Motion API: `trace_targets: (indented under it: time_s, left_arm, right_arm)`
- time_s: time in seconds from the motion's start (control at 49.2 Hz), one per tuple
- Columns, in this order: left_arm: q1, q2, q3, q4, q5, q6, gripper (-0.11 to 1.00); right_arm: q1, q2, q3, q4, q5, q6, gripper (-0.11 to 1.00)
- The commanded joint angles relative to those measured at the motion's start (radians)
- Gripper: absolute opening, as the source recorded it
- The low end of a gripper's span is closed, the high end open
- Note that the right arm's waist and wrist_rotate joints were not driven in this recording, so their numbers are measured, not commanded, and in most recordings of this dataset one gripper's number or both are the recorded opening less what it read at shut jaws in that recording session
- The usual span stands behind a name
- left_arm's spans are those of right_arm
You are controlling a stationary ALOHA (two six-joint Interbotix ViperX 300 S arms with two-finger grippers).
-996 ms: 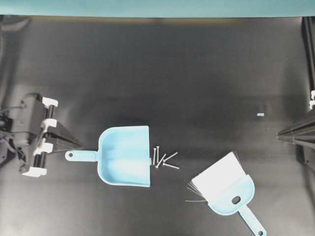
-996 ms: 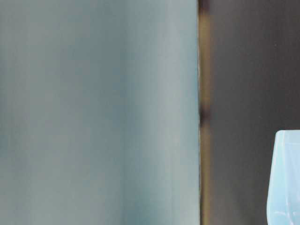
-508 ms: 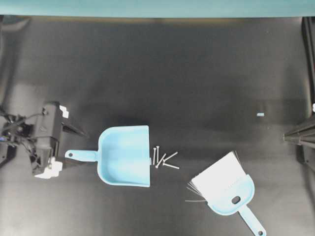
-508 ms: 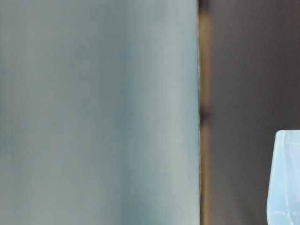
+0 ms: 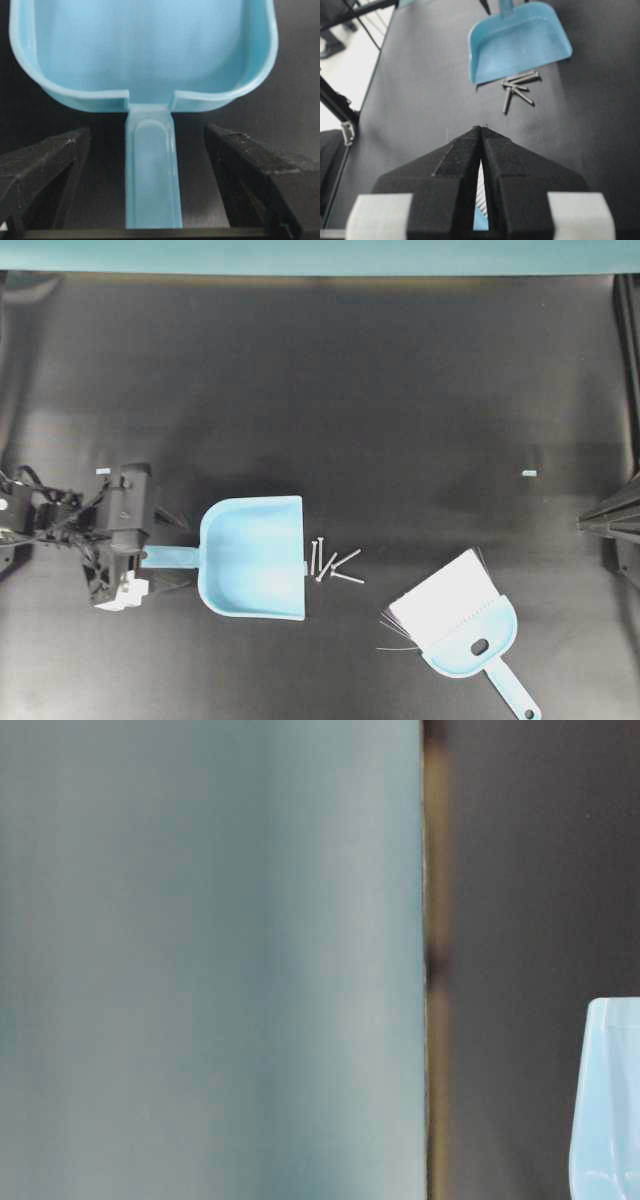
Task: Hold the dustpan with the left arm, while a human hand uses a hand brush to gather screws into the dustpan.
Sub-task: 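Close the left gripper on the dustpan handle, then hold the dustpan steady with the left gripper while the brush approaches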
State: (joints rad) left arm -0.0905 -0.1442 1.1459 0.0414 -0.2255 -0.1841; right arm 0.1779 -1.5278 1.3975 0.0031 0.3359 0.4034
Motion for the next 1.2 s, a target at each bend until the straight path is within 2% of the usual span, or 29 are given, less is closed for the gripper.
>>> trace_targets:
  time_s: [0.0,0.284,0.447,0.528,0.671,0.691,0.955,1.179]
  left_arm:
    - [0.005,0.032,-0.031,0.003,-0.012,0.0,0.89]
    - [0.008,0.08,-0.046,0.003,-0.043,0.0,0.88]
    - [0.011,0.08,-0.049,0.003,-0.043,0.0,0.82]
    - [0.011,0.08,-0.051,0.003,-0.043,0.002,0.7]
    - [0.006,0.078,-0.048,0.003,-0.043,0.005,0.32]
    - [0.006,0.077,-0.048,0.003,-0.043,0.005,0.29]
    - [-0.002,0.066,-0.051,0.003,-0.043,0.002,0.3]
    - [-0.02,0.002,-0.048,0.003,-0.038,-0.023,0.3]
  right_arm:
    - [0.0,0.005,0.005,-0.009,-0.003,0.0,0.0]
    - [0.0,0.005,0.021,-0.014,0.018,0.002,0.0]
    - [0.0,0.005,0.023,-0.014,0.032,0.0,0.0]
    - [0.0,0.005,0.023,-0.014,0.034,0.002,0.0]
    - [0.0,0.008,0.034,-0.015,0.032,0.0,0.0]
    - [0.0,0.008,0.037,-0.015,0.031,0.002,0.0]
    - [0.0,0.009,0.049,-0.031,0.037,0.0,0.0]
    - [0.0,0.008,0.064,-0.037,0.158,0.0,0.0]
